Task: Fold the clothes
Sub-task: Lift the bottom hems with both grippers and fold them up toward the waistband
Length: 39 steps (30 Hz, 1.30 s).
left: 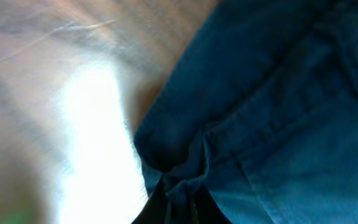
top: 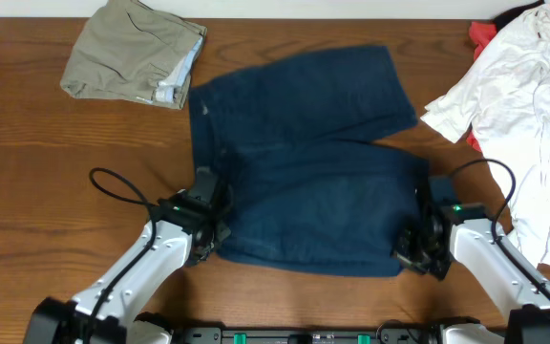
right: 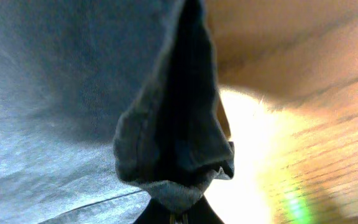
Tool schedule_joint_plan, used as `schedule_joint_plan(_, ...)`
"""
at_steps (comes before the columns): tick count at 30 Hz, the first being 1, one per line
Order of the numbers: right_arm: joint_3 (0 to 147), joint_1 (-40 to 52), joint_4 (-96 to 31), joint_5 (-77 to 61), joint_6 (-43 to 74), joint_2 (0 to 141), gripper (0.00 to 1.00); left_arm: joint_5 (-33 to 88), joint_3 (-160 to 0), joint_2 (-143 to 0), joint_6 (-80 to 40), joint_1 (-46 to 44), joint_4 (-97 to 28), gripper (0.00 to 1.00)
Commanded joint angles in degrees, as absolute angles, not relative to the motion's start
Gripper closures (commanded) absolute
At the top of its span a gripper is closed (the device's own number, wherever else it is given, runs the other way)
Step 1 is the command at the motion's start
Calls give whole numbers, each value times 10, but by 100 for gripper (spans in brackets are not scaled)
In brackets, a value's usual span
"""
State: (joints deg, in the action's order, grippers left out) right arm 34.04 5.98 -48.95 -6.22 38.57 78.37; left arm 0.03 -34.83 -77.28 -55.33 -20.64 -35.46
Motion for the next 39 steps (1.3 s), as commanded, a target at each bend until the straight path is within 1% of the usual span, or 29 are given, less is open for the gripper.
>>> schedule_joint_plan(1,403,28,-484,-13,343,772,99,-22,-404,-726,-493,-195,-396,94)
schedule_joint_plan(4,469,2,-462,-13,310,767,99,-22,-453,-685,-457,-195,-436,94)
schedule_joint_plan(10,621,-15,-402,-20,261,767,99,-22,-519,-609,-446,-195,-464,94)
schedule_joint_plan(14,692,-15,-405,-19,224,767,99,-22,-552,-571,-432,-196,-481,94)
schedule_joint_plan(18,748,-15,-445,-20,204,766,99,-22,-595,-543,-429,-197,-530,94)
schedule_joint_plan(24,783,-15,-508,-19,185,734,99,-27,-662,-517,-429,-197,-632,94)
schedule_joint_plan(30,783,-16,-533,-19,166,640,99,-55,-721,-511,-448,-197,-745,94)
schedule_joint_plan(34,783,-15,-550,-17,165,600,99,-72,-724,-514,-468,-197,-774,94)
schedule_joint_plan(39,782,-15,-545,-15,156,633,99,-116,-703,-538,-494,-197,-781,94)
